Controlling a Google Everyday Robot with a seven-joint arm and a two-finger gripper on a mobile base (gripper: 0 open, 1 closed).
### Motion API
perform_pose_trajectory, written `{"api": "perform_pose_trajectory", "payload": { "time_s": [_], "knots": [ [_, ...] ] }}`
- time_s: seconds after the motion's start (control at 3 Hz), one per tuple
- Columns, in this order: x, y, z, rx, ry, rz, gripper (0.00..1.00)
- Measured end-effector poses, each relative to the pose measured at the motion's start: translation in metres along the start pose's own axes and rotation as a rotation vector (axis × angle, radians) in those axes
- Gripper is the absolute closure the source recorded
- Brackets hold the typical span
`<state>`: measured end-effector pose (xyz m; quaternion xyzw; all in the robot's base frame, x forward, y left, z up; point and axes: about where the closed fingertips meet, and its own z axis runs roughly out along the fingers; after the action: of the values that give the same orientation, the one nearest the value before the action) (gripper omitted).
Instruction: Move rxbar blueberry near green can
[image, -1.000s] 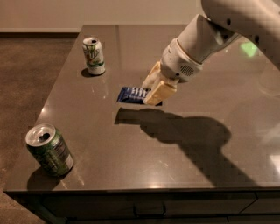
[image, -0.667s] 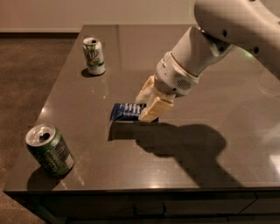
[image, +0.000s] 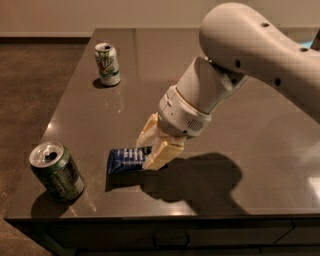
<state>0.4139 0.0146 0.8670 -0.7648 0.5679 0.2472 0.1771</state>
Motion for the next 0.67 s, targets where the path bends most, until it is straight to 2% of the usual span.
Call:
{"api": "perform_pose_trajectory", "payload": {
  "time_s": [0.33, 0.67],
  "knots": [
    [-0.016, 0.012, 0.02, -0.033, -0.017, -0.045, 0.84],
    [-0.025, 0.018, 0.032, -0.051, -0.034, -0.07, 0.6]
  ]
}}
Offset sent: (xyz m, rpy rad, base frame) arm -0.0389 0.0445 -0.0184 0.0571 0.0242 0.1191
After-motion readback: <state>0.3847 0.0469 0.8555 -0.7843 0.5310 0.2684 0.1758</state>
